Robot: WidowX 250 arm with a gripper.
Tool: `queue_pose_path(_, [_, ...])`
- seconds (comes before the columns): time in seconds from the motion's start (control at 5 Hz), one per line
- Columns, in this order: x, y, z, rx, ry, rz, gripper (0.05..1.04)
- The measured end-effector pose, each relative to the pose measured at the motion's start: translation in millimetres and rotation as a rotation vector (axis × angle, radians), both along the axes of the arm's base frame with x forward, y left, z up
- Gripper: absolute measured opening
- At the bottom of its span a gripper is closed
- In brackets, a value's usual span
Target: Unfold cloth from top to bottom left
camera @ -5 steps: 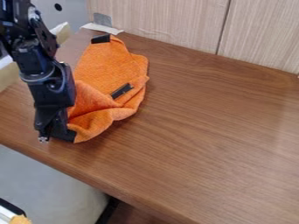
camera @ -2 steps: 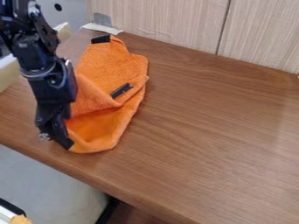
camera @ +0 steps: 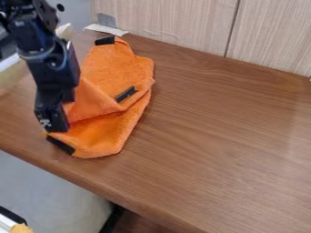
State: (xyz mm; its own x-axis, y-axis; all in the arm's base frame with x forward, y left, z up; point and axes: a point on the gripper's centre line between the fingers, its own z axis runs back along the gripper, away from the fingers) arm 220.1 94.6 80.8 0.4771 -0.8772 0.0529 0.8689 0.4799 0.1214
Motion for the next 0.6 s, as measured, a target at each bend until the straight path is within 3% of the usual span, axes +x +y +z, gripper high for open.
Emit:
queue_pose_path(0.4, [13, -8, 50.4, -0.029, -0.082, -0.024, 1.000])
queue_pose_path(0.6, [14, -10, 61.8, -0.049, -0.068, -0.050, 1.001])
